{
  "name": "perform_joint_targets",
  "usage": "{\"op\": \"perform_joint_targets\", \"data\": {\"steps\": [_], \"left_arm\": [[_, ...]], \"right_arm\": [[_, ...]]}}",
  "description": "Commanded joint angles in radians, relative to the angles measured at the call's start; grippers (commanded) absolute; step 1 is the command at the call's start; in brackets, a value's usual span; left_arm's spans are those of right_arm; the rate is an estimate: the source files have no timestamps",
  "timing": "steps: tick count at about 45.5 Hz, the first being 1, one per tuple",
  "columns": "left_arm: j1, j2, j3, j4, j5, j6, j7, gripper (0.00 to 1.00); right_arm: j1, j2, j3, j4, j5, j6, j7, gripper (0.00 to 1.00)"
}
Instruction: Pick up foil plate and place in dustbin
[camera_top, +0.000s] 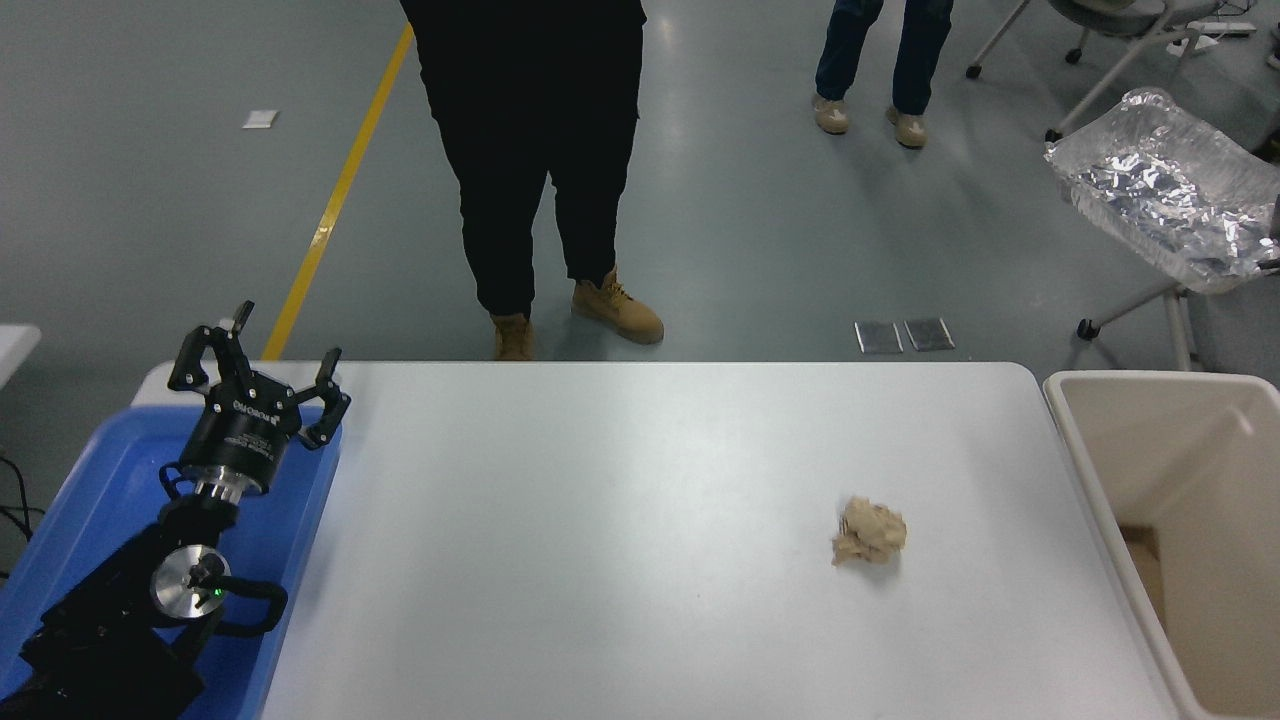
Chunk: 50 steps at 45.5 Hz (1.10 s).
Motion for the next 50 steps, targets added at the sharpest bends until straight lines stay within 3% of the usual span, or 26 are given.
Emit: {"op": "perform_joint_targets", "data": {"steps": [1,20,50], "left_arm": [[0.0,0.0,0.0,0.0,0.0,0.0,0.0,0.98],[0.0,0.0,0.0,0.0,0.0,0.0,-0.001,0.98],[0.0,0.002,0.0,0.0,0.0,0.0,-0.001,0.98]], "right_arm": [[-0.327,0.065,0.118,-0.296,0.073,-0.061,0.0,0.0],[-0.767,0.202,0.439,-0.624,0.073,-0.155,0.0,0.0],[-1.065,0.271,0.645,-0.635,0.074,-0.296,0.002,0.0]]}}
